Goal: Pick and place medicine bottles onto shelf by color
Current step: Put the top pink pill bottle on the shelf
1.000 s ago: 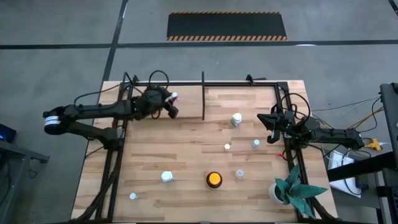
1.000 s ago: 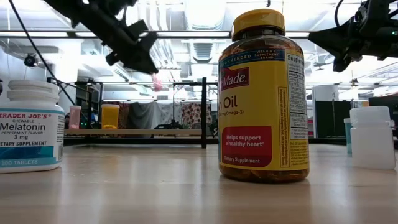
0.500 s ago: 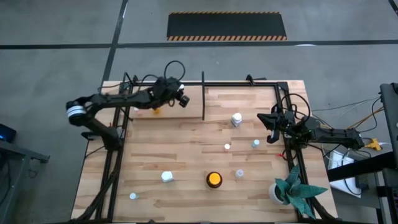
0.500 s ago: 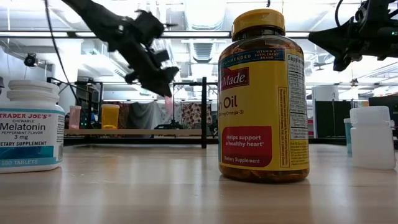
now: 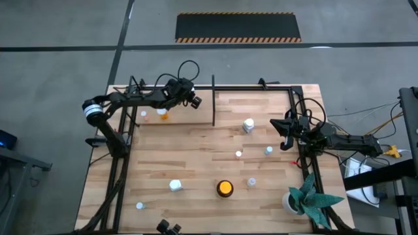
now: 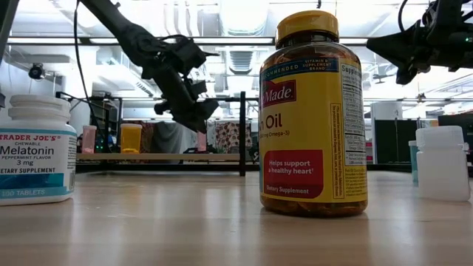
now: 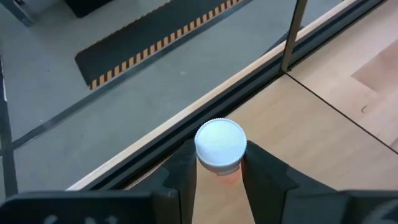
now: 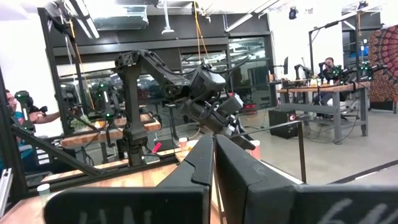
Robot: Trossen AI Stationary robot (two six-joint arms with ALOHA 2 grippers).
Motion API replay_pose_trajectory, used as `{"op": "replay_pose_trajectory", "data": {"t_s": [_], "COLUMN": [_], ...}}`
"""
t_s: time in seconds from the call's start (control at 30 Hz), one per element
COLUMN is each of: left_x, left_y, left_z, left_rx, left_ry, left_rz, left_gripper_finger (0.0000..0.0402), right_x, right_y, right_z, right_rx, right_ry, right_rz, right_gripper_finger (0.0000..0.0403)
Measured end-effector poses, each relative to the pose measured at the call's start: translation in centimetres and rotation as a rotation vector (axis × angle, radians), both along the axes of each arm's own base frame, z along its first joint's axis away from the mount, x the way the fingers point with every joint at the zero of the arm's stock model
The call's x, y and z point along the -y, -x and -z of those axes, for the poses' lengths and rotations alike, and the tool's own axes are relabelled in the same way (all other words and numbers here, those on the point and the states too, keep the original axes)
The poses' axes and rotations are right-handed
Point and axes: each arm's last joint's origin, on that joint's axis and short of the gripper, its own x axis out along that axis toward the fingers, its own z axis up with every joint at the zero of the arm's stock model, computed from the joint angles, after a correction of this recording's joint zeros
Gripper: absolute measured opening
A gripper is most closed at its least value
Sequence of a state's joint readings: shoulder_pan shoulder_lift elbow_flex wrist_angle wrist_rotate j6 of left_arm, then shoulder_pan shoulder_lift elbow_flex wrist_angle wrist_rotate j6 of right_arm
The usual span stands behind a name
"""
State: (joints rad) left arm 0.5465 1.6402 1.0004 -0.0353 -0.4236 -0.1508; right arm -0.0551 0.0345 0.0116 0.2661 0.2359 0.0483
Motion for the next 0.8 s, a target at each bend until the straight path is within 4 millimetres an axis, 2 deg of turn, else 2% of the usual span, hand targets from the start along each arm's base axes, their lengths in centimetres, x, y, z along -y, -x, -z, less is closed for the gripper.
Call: {"op": "replay_pose_trajectory", "data": {"t_s": [0.8], "left_x": [0.15], "left_y": [0.5], "left_z": [0.97], "left_rx": [-0.044], "left_ry": [0.004], "left_rz": [0.012], "left_gripper_finger": [0.0092], "right_x": [0.0], "right_y": [0.0], "right_z": [0.0], "right_rx": [0.001], "right_ry": [-0.002], "right_rz": [-0.001], "right_gripper_finger": [0.0009]}}
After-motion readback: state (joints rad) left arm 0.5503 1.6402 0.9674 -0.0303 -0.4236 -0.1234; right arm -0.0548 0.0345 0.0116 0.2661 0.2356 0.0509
